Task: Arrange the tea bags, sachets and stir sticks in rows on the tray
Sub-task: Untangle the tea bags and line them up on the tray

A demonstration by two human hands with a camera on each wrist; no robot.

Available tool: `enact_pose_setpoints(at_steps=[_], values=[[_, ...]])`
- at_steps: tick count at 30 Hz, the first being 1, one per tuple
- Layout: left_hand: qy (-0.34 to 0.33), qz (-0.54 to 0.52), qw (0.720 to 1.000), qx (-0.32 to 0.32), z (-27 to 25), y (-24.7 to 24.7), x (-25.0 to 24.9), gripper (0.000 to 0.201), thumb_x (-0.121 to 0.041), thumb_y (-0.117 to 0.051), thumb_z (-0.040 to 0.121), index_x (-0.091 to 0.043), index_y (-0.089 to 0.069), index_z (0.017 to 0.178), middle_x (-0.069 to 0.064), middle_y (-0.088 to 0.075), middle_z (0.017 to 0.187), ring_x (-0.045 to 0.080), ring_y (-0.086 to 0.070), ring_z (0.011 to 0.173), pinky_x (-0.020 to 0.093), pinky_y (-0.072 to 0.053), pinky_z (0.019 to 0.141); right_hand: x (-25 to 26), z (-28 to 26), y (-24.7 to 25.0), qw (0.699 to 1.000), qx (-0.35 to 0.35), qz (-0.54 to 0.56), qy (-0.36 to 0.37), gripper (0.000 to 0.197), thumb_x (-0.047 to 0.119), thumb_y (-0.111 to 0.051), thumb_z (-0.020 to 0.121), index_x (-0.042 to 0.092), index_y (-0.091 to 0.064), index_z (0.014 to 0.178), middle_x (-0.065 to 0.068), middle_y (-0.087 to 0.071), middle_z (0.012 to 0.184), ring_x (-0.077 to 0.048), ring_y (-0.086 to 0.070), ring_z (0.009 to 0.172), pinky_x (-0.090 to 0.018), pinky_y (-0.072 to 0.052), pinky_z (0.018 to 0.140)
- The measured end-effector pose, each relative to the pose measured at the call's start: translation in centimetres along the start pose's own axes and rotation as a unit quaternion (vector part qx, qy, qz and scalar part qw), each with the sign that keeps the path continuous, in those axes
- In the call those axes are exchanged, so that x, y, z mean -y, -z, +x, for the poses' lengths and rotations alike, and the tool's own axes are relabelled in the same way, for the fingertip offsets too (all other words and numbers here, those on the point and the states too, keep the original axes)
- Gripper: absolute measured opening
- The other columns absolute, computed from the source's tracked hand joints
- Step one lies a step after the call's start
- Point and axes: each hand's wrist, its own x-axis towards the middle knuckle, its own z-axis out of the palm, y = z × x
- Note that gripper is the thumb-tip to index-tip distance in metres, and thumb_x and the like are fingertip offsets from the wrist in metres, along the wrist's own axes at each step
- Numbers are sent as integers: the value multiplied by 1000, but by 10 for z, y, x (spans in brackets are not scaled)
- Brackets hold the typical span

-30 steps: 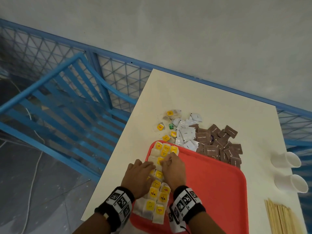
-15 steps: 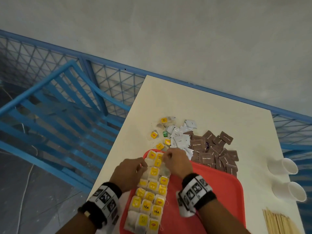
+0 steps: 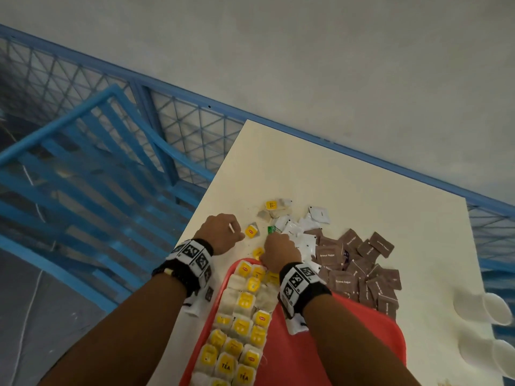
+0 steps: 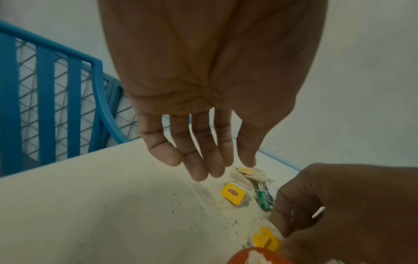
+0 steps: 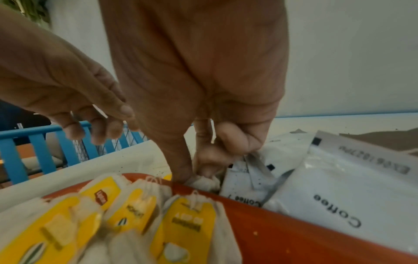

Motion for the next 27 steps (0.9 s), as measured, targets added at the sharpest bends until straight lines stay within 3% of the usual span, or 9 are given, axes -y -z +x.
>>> enact_pose_setpoints(at_steps=[3,5,6,8,14,17,21,23,27], values=[[-3,-14,1000,-11,18,-13,-8,13,-22,-71,90,-18,-65,100,-2,-62,80,13,-59,68,30,-49,73,-14,5,5,996,15,83,3,20,12,-63,80,6,-62,100,-15,-64,107,-34,-65,99,-42,-57,83],[0,-12,1000,-16,30,-22,-10,23,-23,-73,89,-19,-63,109,6,-64,98,23,-62,83,37,-54,80,-31,4,19,983,12,185,4,8,9,-71,79,8,-64,75,-10,-69,82,-24,-68,76,-32,-58,67],[2,3,1000,-16,35,-27,-11,31,-27,-74,87,-18,-61,114,9,-63,107,27,-62,94,40,-53,86,-40,3,27,974,3,228,3,17,9,-75,79,11,-63,67,-4,-66,71,-17,-64,67,-26,-54,61],[9,20,1000,-20,41,-36,-10,44,-35,-77,83,-15,-58,118,11,-59,115,30,-58,106,40,-49,92,-58,-5,44,953,-14,304,-2,20,10,-80,78,13,-65,66,4,-61,63,-7,-56,60,-15,-45,55],[19,9,999,-28,45,-53,-5,26,-27,-79,82,-20,-54,81,7,-48,104,31,-54,103,40,-48,86,-69,-5,65,955,-5,295,42,19,13,-81,78,13,-63,71,0,-63,72,-10,-55,65,-19,-44,59],[10,17,1000,-19,43,-48,-6,19,-23,-75,85,-16,-59,78,11,-54,107,32,-57,103,36,-48,83,-57,1,71,967,-3,242,81,23,11,-79,77,16,-59,67,2,-63,75,-11,-58,72,-21,-47,66],[6,-72,997,-14,34,-31,-8,30,-21,-73,85,-21,-50,66,1,-61,85,19,-57,84,26,-41,73,-50,5,83,959,-7,271,88,18,12,-80,77,13,-63,73,-1,-63,74,-10,-57,66,-20,-47,61],[32,-223,974,-3,27,-21,-6,28,-14,-73,86,-16,-51,68,7,-69,87,21,-64,85,32,-50,75,-49,1,87,943,-3,323,83,17,13,-81,77,10,-64,75,-5,-64,70,-11,-57,61,-21,-46,56],[79,-485,870,36,11,-6,-10,24,3,-57,93,-10,-46,75,20,-73,96,24,-73,80,32,-59,70,-32,-16,91,897,67,424,108,17,10,-81,77,10,-64,74,-8,-61,62,-13,-55,56,-24,-39,51]])
